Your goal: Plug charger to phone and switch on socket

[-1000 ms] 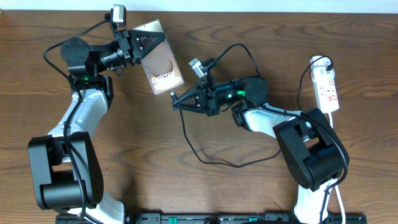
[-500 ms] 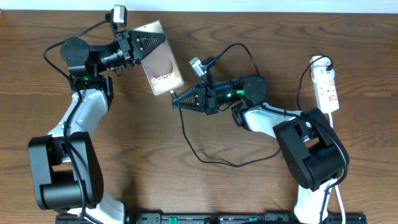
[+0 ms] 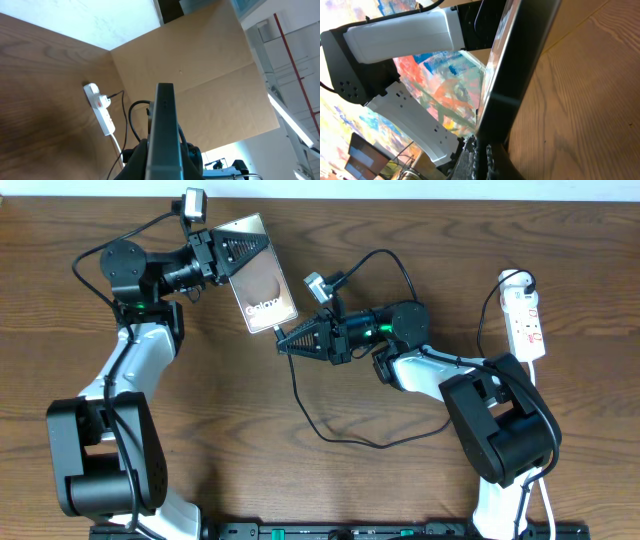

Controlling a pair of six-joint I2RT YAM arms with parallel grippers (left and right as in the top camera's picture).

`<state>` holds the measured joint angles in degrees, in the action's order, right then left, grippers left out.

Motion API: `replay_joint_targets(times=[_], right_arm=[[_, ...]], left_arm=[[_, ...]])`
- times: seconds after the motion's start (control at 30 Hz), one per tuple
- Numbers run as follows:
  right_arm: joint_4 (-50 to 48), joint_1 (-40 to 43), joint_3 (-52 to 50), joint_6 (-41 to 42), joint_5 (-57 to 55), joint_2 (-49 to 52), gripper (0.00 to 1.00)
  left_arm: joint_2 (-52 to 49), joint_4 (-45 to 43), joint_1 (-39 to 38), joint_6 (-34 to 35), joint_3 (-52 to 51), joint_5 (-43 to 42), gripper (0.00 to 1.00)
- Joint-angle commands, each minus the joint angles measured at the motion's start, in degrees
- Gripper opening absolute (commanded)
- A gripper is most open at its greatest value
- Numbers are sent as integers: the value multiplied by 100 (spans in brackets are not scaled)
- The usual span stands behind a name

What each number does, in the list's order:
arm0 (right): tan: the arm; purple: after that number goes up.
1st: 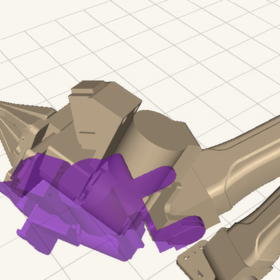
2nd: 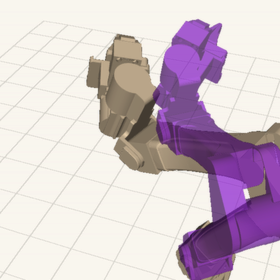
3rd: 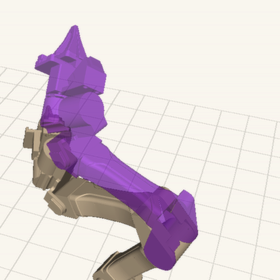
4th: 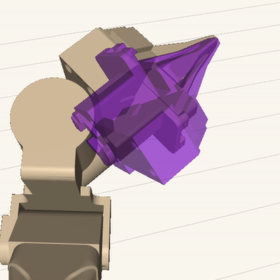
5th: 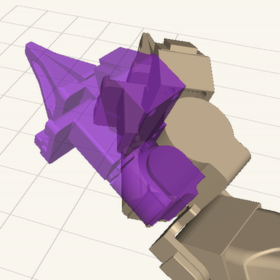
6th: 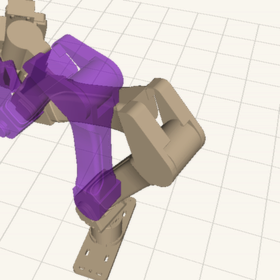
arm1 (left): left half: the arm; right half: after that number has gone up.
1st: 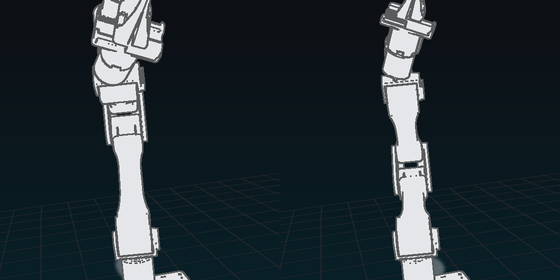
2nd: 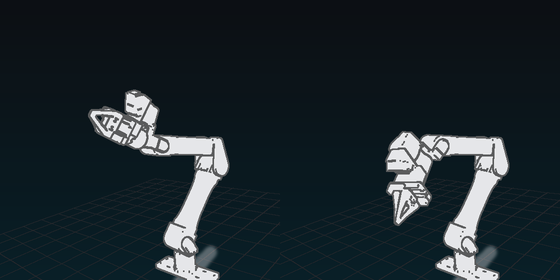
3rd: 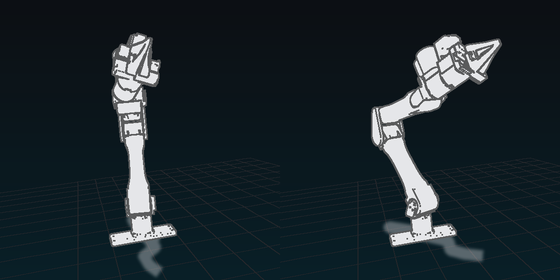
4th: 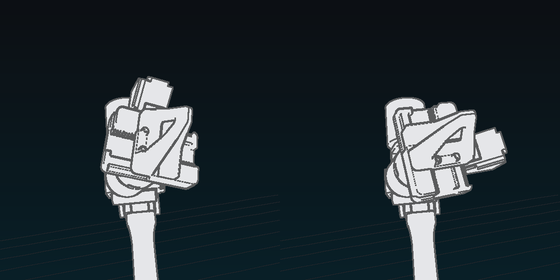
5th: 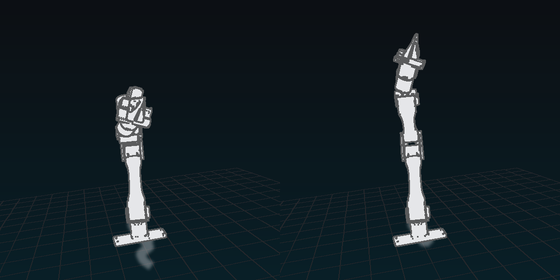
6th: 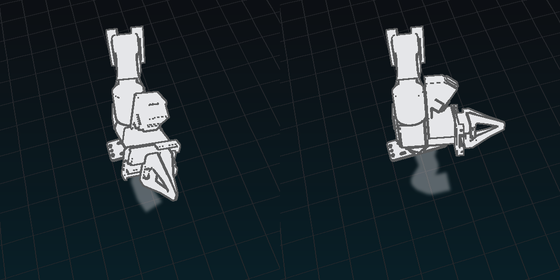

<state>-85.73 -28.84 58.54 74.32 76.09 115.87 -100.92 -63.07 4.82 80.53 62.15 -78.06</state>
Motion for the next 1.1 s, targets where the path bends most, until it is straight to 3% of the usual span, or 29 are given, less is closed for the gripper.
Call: replay_joint_targets(times=[0.0, 1.07], right_arm=[[-17, 2, 28, -114, -114, 33, 1], [-13, 2, 28, 262, -831, 33, 1]], left_arm=[[96, -68, -39, -94, 96, -57, 7], [96, -68, -39, -96, 96, -238, 8]])
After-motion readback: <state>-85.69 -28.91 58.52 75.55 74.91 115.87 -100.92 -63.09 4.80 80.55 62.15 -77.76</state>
